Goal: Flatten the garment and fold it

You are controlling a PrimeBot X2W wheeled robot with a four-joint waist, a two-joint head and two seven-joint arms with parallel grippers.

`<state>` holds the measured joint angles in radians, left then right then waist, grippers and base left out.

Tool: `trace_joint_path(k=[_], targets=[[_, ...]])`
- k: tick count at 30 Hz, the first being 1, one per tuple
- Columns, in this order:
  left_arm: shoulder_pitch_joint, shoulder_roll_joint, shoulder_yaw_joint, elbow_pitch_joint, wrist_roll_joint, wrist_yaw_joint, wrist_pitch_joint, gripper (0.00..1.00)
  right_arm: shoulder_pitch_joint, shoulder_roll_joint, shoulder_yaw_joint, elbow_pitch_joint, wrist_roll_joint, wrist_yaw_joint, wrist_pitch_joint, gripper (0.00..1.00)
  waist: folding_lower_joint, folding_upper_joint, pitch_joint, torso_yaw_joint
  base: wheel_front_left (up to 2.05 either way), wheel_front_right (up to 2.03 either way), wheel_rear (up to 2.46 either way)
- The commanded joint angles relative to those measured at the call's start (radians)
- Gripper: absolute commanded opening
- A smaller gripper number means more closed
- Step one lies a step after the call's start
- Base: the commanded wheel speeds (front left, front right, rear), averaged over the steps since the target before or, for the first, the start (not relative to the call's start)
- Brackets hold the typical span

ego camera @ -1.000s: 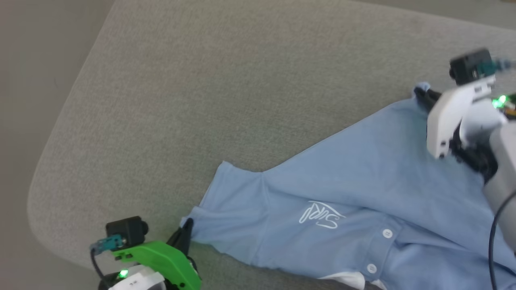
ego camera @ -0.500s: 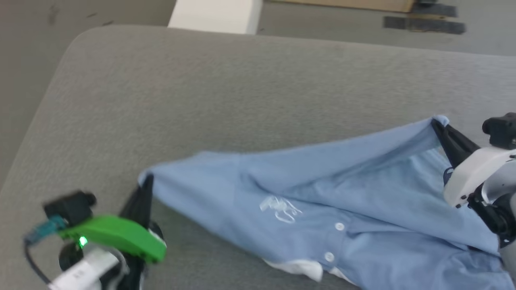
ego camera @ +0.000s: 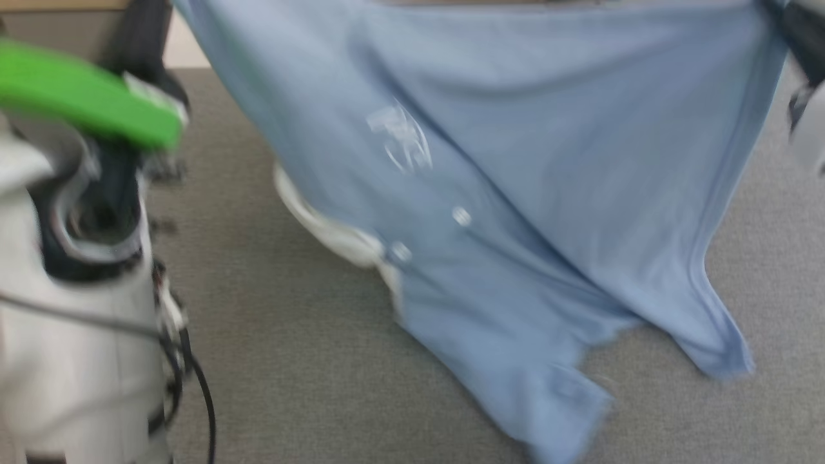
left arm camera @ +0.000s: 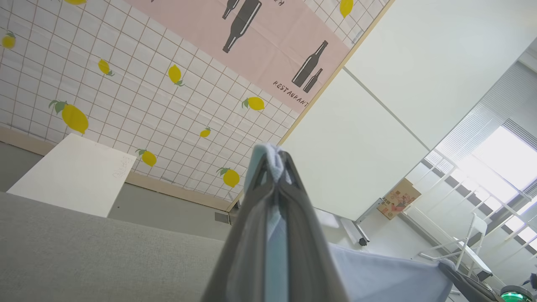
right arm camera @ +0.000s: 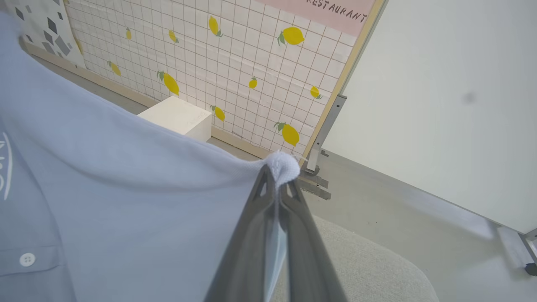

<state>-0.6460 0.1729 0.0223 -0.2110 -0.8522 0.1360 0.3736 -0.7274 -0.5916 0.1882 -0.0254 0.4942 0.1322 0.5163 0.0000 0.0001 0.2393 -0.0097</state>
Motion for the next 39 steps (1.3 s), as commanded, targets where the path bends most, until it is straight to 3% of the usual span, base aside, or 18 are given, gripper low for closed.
trace_joint_path(k=[1,8,16,20,24,28,32,39], targets=[[-0.078,-0.004,0.008,0.022,-0.003,0.014,-0.003,0.00,-0.064,-0.001,0.011,0.009,0.002,-0.002,0.015,0.00,0.0000,-0.0001,0.090,-0.043,0.00,0.00,0.00],[-0.455,-0.015,-0.004,0.182,0.056,0.049,-0.066,0.00,-0.394,0.030,0.048,0.129,-0.027,-0.002,0.051,0.00,0.0000,-0.0001,0.242,-0.074,0.00,0.00,0.00],[-0.846,-0.008,0.022,0.357,0.140,0.054,-0.257,0.00,-0.683,0.133,-0.025,0.322,-0.181,-0.002,-0.075,0.00,0.0000,-0.0001,0.354,-0.105,0.00,0.00,0.00],[-0.995,0.000,0.035,0.406,0.172,0.032,-0.376,0.00,-0.799,0.188,-0.086,0.401,-0.274,-0.002,-0.183,0.00,0.0000,-0.0001,0.383,-0.115,0.00,0.00,0.00],[-1.094,0.011,0.049,0.451,0.184,-0.017,-0.491,0.00,-0.873,0.230,-0.123,0.446,-0.359,-0.002,-0.292,0.00,0.0000,-0.0001,0.393,-0.115,0.00,0.00,0.00],[-1.098,0.020,0.050,0.513,0.167,-0.082,-0.536,0.00,-0.865,0.253,-0.098,0.498,-0.378,-0.002,-0.354,0.00,0.0000,-0.0001,0.385,-0.100,0.00,0.00,0.00],[-0.994,0.057,0.029,0.593,0.182,-0.130,-0.528,0.00,-0.766,0.259,-0.027,0.539,-0.339,-0.002,-0.374,0.00,0.0000,-0.0001,0.361,-0.078,0.00,0.00,0.00],[-0.671,0.107,-0.023,0.694,0.205,-0.198,-0.482,0.00,-0.496,0.220,0.106,0.542,-0.211,-0.002,-0.381,0.00,0.0000,-0.0001,0.281,-0.032,0.00,0.00,0.00]])
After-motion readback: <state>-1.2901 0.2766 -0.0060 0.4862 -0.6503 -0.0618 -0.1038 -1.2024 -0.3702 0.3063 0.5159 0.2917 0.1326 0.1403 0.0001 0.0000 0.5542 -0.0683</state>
